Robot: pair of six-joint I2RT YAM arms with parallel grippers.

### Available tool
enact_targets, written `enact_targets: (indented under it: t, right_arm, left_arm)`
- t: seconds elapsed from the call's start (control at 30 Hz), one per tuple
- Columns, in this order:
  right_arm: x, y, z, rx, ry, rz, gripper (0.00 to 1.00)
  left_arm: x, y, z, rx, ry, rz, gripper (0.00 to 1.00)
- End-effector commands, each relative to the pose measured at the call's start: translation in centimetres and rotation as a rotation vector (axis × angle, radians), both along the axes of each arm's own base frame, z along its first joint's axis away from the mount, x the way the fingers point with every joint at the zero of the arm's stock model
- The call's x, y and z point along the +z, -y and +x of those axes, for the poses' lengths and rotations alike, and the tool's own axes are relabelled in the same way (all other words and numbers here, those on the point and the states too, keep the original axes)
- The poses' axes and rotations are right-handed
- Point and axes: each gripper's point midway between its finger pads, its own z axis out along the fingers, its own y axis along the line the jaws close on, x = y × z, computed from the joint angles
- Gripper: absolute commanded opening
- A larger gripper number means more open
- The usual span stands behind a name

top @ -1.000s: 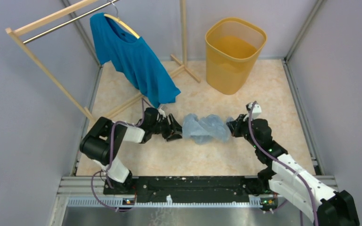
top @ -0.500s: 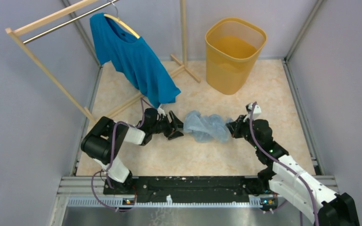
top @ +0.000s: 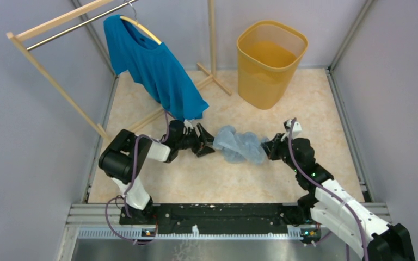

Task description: Put the trash bags into the trash bin

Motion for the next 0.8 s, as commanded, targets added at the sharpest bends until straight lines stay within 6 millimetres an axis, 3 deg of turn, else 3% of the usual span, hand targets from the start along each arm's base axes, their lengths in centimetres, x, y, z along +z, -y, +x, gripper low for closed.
enact_targets:
  t: [0.0,0.13,0.23,0.4,0.53,0.77]
  right_arm:
    - [2.0,-0.5,0.3,0.013,0.050,0.035,0.00]
    - [1.9,-0.5,0.2,0.017,0.046,0.035,0.00]
    - [1.9,-0.5,0.1,0.020,0.043,0.032,0.00]
    - [1.9,-0.2,-0.2,0.018,0.038,0.019,0.00]
    - [2.3,0.3,-0.4,0.006,0.048,-0.004,0.00]
    - [4.0,0.9,0.2,-0.016,0.091,-0.036,0.00]
  left_arm:
    - [1.6,2.9,0.1,-0.070,0.044,-0.085,0.72]
    - [1.7,3.4,0.3,-0.067,0.048,-0.140,0.69]
    - [2.1,4.0,0.8,-0.070,0.056,-0.178,0.60]
    - [2.9,4.2,1.4,-0.052,0.105,-0.174,0.22]
    - [2.8,2.7,1.1,-0.035,0.160,-0.063,0.01]
    - [5.3,-1.3,1.4,0.000,0.309,0.107,0.00]
